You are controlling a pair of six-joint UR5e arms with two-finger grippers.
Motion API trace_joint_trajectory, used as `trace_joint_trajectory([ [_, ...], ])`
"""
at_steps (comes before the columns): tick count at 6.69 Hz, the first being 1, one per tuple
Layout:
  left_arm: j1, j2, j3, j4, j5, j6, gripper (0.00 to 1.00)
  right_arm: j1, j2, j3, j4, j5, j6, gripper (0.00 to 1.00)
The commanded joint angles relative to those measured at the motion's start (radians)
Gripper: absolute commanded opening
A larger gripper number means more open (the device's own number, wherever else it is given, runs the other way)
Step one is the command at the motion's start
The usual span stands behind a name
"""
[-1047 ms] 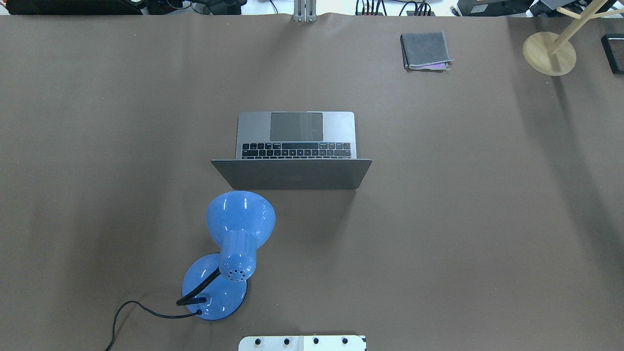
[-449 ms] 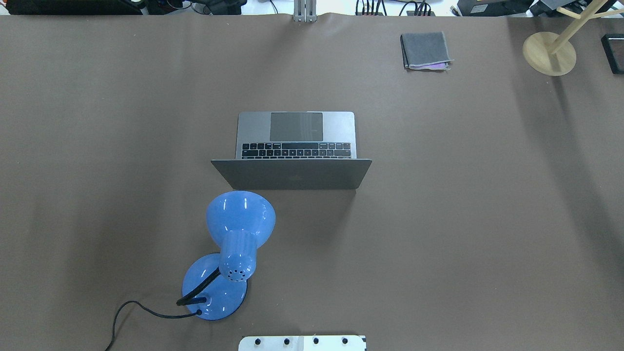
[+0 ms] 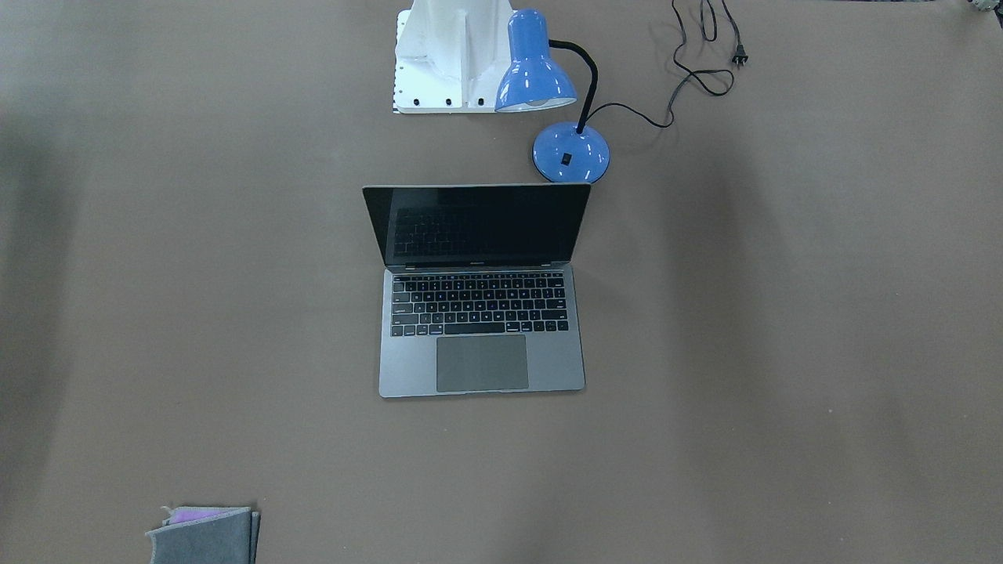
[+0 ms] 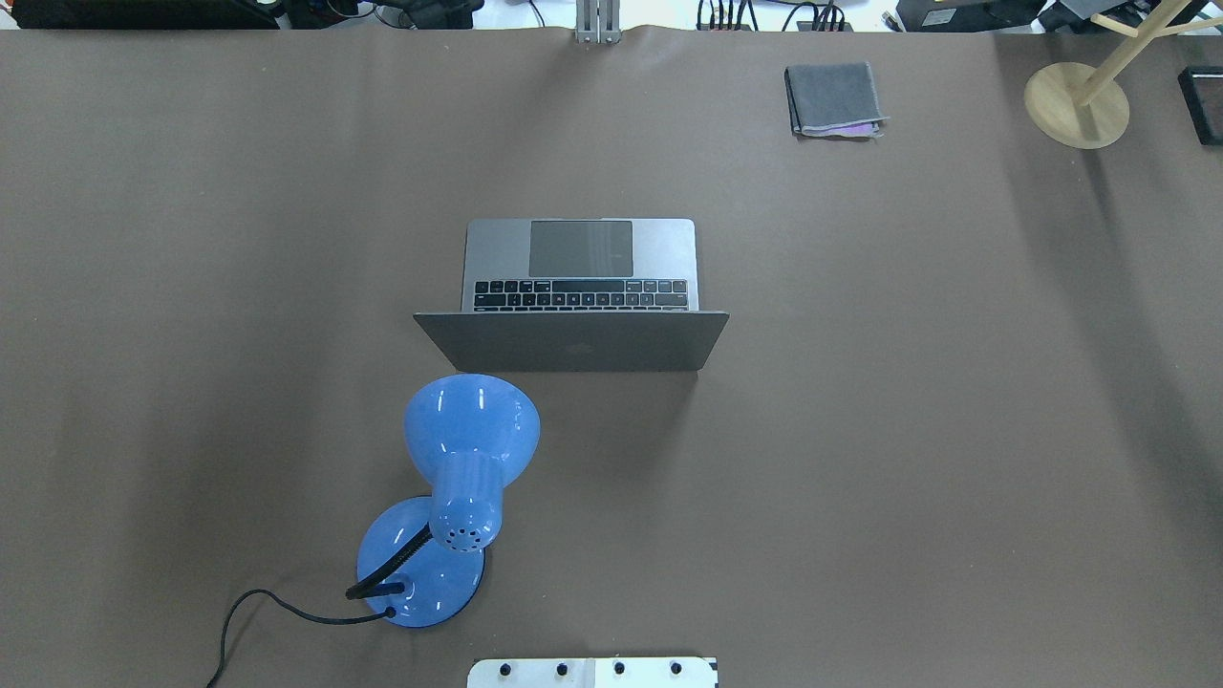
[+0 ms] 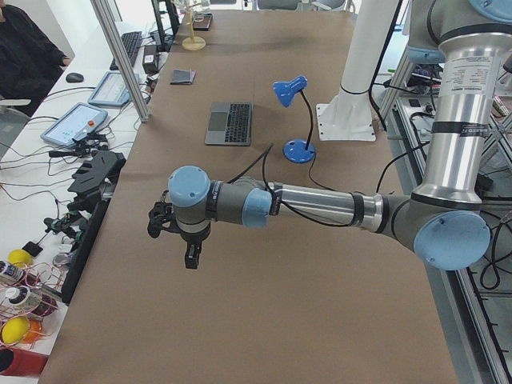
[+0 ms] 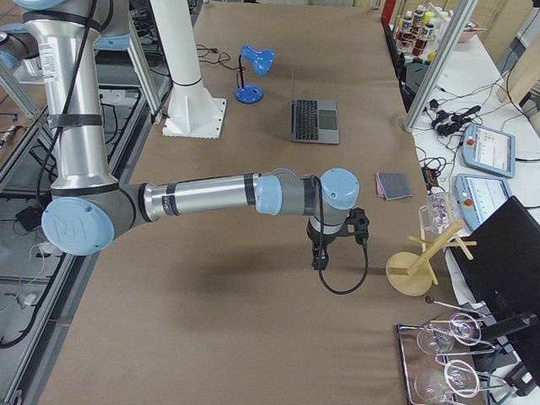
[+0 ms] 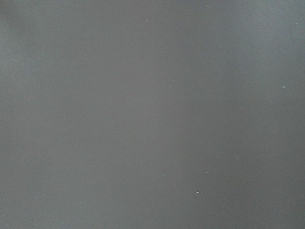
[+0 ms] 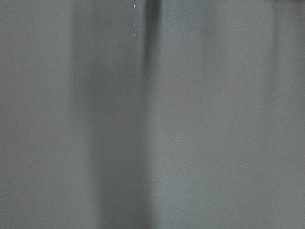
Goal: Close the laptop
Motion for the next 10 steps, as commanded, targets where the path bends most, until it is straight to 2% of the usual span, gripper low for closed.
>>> trace_joint_trajectory([
  [1,0.0,0.0,0.002,-0.001,0.0,0.002,0.99,0.0,0.001,-0.004,0.0,0.002,0.001,1.0],
  [10,0.002,-0.009,-0.014,-0.003,0.0,0.004,0.99,-0.002,0.03,0.002,0.003,0.004,0.026,1.0],
])
